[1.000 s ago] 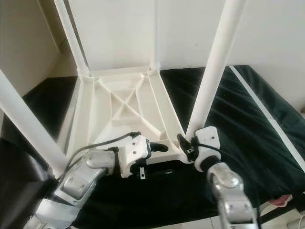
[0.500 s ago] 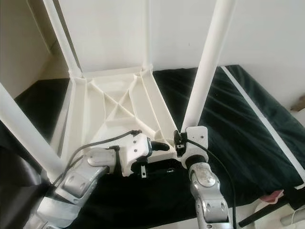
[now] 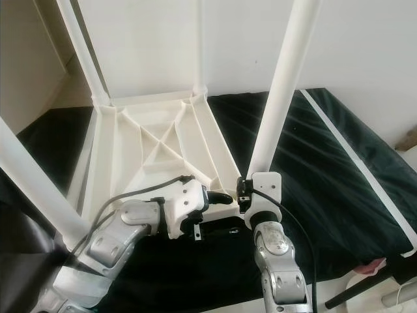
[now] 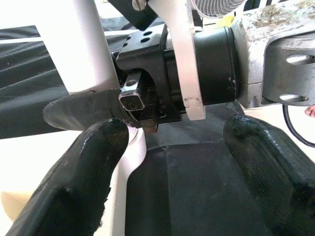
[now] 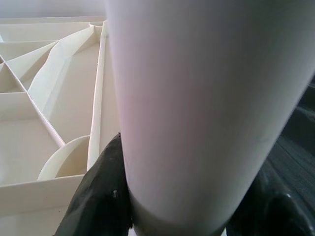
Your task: Building children table
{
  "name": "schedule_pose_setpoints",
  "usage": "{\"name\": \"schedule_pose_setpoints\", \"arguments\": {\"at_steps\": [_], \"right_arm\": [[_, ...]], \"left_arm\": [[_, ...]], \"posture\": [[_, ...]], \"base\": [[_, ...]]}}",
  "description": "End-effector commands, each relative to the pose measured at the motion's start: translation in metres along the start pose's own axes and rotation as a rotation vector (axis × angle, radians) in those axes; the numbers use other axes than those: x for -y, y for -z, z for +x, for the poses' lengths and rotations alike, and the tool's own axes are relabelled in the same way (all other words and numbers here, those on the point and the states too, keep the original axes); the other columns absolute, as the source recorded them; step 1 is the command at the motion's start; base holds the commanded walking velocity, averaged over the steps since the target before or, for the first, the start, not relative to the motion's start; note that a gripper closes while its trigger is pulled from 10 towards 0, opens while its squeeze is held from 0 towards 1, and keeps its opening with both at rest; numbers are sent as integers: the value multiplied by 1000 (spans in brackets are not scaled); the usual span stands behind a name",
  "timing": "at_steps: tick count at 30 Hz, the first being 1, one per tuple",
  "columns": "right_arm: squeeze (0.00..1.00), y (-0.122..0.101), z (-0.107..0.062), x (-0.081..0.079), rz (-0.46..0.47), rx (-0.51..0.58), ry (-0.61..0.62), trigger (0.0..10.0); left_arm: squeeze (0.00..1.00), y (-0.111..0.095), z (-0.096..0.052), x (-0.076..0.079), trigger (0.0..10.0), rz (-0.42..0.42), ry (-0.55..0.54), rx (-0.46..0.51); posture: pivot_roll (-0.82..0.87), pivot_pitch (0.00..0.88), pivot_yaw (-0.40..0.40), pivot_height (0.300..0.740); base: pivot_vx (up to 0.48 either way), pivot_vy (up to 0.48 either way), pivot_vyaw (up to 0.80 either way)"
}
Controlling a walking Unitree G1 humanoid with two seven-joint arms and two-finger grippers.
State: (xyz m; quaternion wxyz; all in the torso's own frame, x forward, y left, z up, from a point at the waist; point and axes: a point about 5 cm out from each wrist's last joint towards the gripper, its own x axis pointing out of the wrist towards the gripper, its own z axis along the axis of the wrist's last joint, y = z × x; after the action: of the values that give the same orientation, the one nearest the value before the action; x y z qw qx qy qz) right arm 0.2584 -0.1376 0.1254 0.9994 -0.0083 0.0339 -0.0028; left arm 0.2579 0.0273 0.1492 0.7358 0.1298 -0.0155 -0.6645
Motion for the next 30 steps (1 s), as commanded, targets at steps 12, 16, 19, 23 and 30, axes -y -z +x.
{"name": "schedule_pose_setpoints", "arguments": {"at_steps": [12,16,19,23,30], "right_arm": [[1000,11,-15,26,-28,-12,-148,10000],[1000,11,-19,45,-70,-5,-208,10000],[0,7,-15,60,-89,1,-283,10000],[0,2,-12,61,-101,13,-350,10000],[0,-3,1,49,-166,-21,-594,10000]], "left_arm": [[0,-2,-1,-4,10000,7,-29,3],[0,-2,-2,-6,10000,8,-27,1],[0,-3,-2,-8,10000,9,-25,0],[0,-4,-1,-9,10000,8,-23,6],[0,-5,0,-8,10000,11,-18,8]], "posture": [[-88,0,-6,740],[-97,0,3,740],[-105,0,8,740],[-106,0,10,740],[-100,0,12,740]], "base": [[0,0,0],[0,0,0],[0,0,0],[0,0,0],[0,0,0]]}}
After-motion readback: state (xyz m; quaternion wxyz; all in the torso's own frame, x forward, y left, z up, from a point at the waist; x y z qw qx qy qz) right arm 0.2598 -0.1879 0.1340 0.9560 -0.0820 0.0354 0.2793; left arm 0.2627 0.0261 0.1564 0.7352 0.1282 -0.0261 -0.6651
